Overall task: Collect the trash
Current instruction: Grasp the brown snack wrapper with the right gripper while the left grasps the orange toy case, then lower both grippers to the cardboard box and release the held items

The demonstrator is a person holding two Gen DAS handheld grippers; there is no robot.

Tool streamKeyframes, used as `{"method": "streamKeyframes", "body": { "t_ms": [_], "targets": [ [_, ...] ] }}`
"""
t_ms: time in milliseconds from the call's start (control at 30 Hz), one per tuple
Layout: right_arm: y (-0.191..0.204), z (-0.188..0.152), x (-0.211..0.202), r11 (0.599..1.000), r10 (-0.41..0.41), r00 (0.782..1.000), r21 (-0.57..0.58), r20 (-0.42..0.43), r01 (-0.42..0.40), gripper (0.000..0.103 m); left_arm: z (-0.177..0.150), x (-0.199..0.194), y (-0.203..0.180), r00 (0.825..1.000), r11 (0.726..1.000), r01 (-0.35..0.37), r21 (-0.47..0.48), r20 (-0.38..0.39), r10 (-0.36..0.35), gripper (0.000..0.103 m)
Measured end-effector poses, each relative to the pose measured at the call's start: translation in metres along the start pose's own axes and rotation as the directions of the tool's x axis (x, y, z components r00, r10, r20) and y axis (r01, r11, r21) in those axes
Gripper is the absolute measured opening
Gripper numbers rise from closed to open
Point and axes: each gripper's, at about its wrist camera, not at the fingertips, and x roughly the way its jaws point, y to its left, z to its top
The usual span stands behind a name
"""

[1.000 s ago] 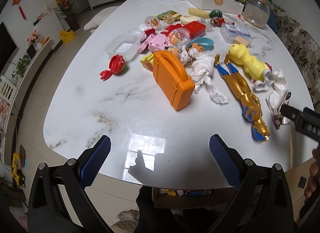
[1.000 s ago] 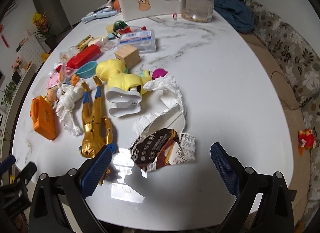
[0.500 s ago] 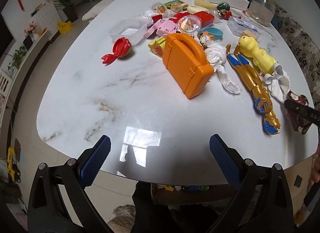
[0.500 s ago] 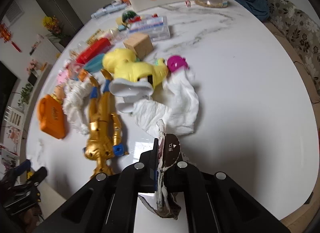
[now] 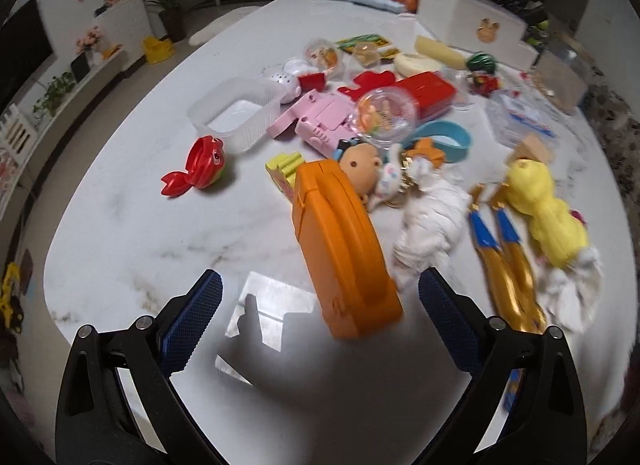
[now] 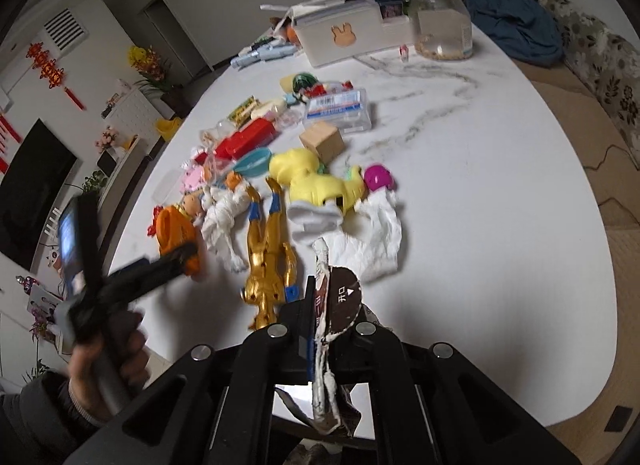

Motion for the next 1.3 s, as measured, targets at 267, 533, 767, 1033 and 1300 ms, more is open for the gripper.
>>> {"method": "streamKeyframes", "body": {
  "t_ms": [267,533,767,1033,1300],
  "targets": [
    [0.007,-0.006,-0.005,0.998,0.029,1.000,-0.053,-0.006,-0.029,0.004,-0.003,-0.021,0.002,0.999,0.999,-0.018,0.036,0.031,0.017,0.021],
    [0.030,-0.024,-0.053,0.964,0.184,0.983,-0.190,-0.016,-0.184,0.004,-0.046,-0.126,-0.008,0.982,0.967,0.134,0.218,0.102,-0.159,0.021],
    [0.032,-0.082,-0.057,0.908,0.241,0.949,-0.299,-0.204,-0.295,0.004,-0.128,-0.161,-0.008,0.971,0.907,0.226,0.356,-0.009,-0.239,0.021],
    [0.021,-0.136,0.017,0.902,0.125,0.925,-0.347,-0.358,-0.256,0.058,-0.192,-0.087,-0.015,0.966,0.871,0.244,0.426,-0.183,-0.181,0.089],
    [0.019,-0.079,0.005,0.939,0.143,0.968,-0.280,-0.206,-0.198,0.063,-0.170,-0.083,0.006,0.971,0.909,0.219,0.355,-0.167,-0.169,0.089]
  ]
}}
